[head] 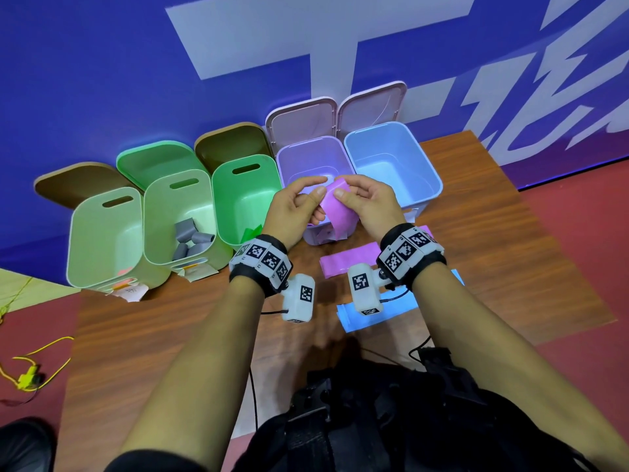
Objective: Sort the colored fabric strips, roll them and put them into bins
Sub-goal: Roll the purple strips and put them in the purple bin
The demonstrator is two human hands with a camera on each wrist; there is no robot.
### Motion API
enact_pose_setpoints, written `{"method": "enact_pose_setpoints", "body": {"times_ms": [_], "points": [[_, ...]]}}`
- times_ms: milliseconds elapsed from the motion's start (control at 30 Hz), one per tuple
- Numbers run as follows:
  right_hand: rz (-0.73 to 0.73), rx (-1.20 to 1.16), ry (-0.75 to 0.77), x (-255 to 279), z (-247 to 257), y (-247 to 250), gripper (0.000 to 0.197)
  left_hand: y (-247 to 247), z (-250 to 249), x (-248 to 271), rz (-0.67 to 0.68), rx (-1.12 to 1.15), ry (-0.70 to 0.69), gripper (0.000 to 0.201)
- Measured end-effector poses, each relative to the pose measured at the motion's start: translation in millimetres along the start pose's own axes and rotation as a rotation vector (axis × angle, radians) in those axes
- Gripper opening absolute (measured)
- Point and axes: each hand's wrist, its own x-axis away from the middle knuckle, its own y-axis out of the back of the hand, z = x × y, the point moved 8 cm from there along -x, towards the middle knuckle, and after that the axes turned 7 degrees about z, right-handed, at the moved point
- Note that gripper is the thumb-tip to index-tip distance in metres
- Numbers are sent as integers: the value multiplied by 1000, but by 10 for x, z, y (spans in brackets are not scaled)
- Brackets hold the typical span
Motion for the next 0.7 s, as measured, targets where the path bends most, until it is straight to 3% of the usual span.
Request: {"method": "enact_pose_setpoints", "body": {"times_ms": [100, 267, 433, 700], "points": [[1, 8, -2, -16, 3, -9, 33, -13, -11, 8, 4, 15, -11, 14], [-15, -9, -12, -5, -1, 30, 12, -43, 31, 21, 72, 75, 36, 26], [-42, -12, -7, 4, -7, 38, 6, -42, 100, -8, 82, 73, 59, 29], [-79, 15, 11, 19, 52, 61, 19, -57, -89, -35, 65, -31, -27, 19]]}}
